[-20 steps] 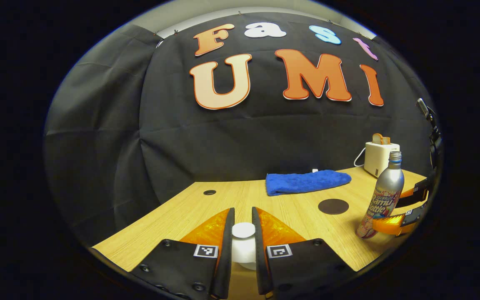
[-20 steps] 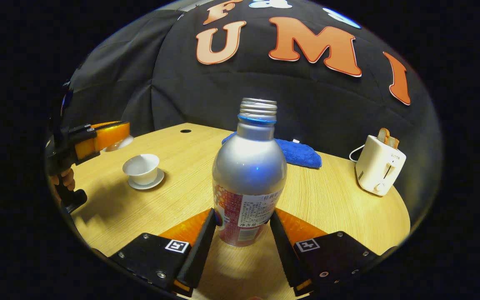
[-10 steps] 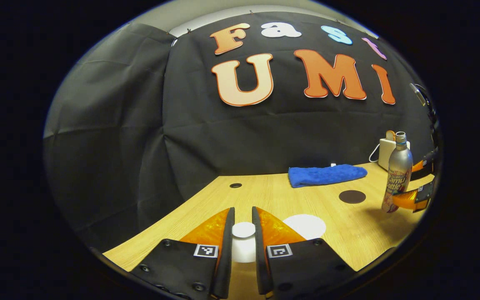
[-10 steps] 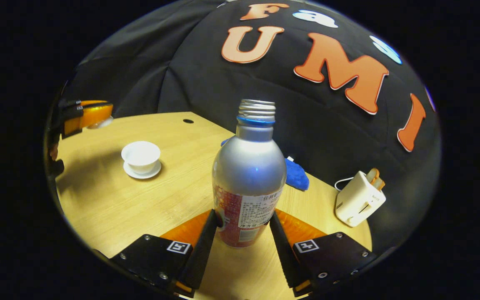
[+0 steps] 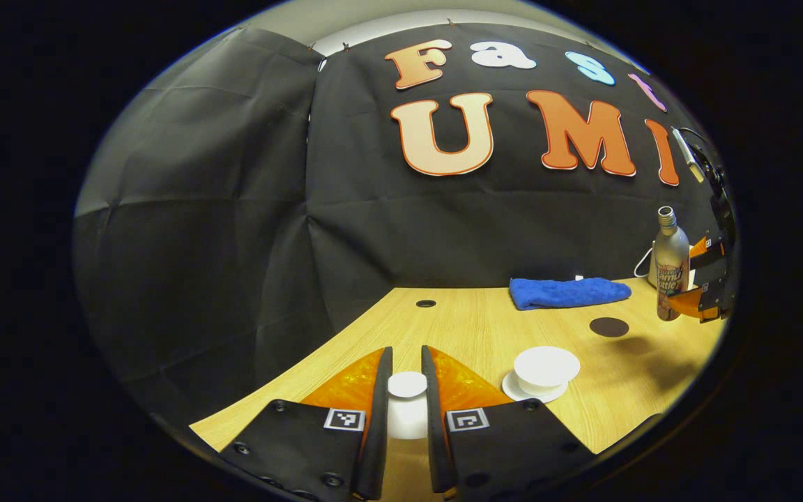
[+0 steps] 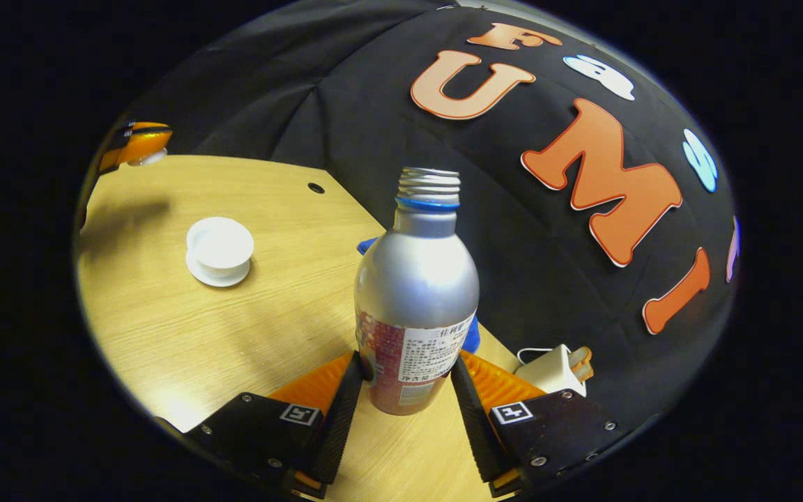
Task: Open the teacup lid with one hand, grasp the water bottle and pour water into the teacup with the other hand; after pouring, place the water bottle on the coaster and then close the teacup lid.
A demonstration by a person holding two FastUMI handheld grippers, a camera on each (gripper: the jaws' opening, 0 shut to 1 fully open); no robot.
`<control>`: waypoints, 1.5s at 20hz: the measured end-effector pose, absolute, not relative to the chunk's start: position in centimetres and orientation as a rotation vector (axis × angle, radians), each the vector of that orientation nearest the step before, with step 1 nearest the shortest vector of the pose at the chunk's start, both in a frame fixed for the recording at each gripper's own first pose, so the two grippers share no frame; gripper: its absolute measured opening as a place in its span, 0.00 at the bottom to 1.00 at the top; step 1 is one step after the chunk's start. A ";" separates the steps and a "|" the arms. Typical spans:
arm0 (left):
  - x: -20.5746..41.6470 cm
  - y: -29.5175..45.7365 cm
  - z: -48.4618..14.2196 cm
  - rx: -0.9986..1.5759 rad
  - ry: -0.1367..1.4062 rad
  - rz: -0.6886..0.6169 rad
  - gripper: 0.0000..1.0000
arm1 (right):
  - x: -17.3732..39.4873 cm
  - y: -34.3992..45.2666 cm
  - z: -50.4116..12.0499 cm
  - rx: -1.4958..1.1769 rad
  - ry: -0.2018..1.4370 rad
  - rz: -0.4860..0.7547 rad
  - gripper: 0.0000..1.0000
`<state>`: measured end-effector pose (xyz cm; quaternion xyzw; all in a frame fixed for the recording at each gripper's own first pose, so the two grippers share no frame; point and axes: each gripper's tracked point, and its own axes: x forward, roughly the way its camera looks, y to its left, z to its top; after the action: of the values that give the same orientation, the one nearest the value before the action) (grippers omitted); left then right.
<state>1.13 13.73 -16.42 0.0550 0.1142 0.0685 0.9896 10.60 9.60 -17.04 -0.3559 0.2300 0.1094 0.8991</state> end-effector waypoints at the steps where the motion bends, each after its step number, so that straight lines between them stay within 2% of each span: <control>1: 1.0 14.1 -16.4 0.115 0.229 0.139 0.29 | 10.7 9.9 -17.3 -0.766 0.478 0.233 0.75; 3: 0.9 14.5 -16.5 0.113 0.229 0.141 0.29 | 11.1 10.5 -17.7 -0.818 0.472 0.242 0.75; 4: 0.9 14.7 -16.5 0.110 0.231 0.141 0.33 | 11.1 10.7 -17.7 -0.843 0.466 0.243 0.75; 5: 0.8 15.0 -16.7 0.109 0.232 0.144 0.29 | 11.3 11.1 -17.6 -0.875 0.455 0.243 0.75; 7: 0.8 15.2 -16.5 0.107 0.227 0.145 0.29 | 11.9 11.6 -17.4 -0.938 0.432 0.239 0.75; 8: 0.8 15.4 -16.3 0.105 0.224 0.145 0.29 | 12.2 12.0 -17.4 -0.969 0.422 0.241 0.79; 9: 0.8 15.6 -16.3 0.104 0.221 0.147 0.29 | 12.3 12.4 -17.4 -0.998 0.412 0.245 0.75; 10: 0.7 15.8 -16.3 0.104 0.221 0.149 0.24 | 12.4 12.6 -17.4 -1.029 0.402 0.248 0.75; 11: 0.5 16.1 -16.5 0.105 0.221 0.150 0.29 | 12.5 13.0 -17.3 -1.064 0.390 0.248 0.75; 17: 0.0 16.9 -16.9 0.097 0.226 0.159 0.29 | 13.9 14.5 -18.3 -1.247 0.322 0.246 0.75; 18: -0.1 17.0 -17.0 0.097 0.229 0.161 0.29 | 14.3 14.9 -18.7 -1.266 0.321 0.252 0.70; 19: -0.2 17.1 -17.2 0.098 0.230 0.162 0.29 | 14.5 15.1 -19.0 -1.283 0.321 0.257 0.75; 24: -0.6 17.7 -17.5 0.099 0.235 0.164 0.29 | 15.1 16.3 -19.3 -1.424 0.253 0.252 0.75; 25: -0.7 17.7 -17.4 0.099 0.235 0.163 0.29 | 15.5 16.4 -19.0 -1.456 0.231 0.246 0.70; 26: -0.7 17.7 -17.4 0.097 0.236 0.163 0.29 | 16.0 16.3 -18.8 -1.479 0.216 0.244 0.75; 27: -0.8 17.8 -17.4 0.094 0.235 0.160 0.29 | 16.3 16.3 -18.7 -1.499 0.205 0.237 0.74; 28: -0.7 17.8 -17.3 0.087 0.234 0.158 0.24 | 16.4 16.3 -18.4 -1.522 0.187 0.223 0.74; 29: -0.8 17.8 -17.6 0.086 0.238 0.157 0.29 | 16.6 16.5 -18.1 -1.543 0.169 0.212 0.75; 30: -0.8 17.8 -17.8 0.087 0.241 0.158 0.29 | 16.9 16.5 -18.0 -1.560 0.155 0.202 0.74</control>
<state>-0.83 17.80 -17.81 0.0434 0.1201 0.0788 0.9887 16.85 16.48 -18.00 -0.7012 0.0699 0.0907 0.7037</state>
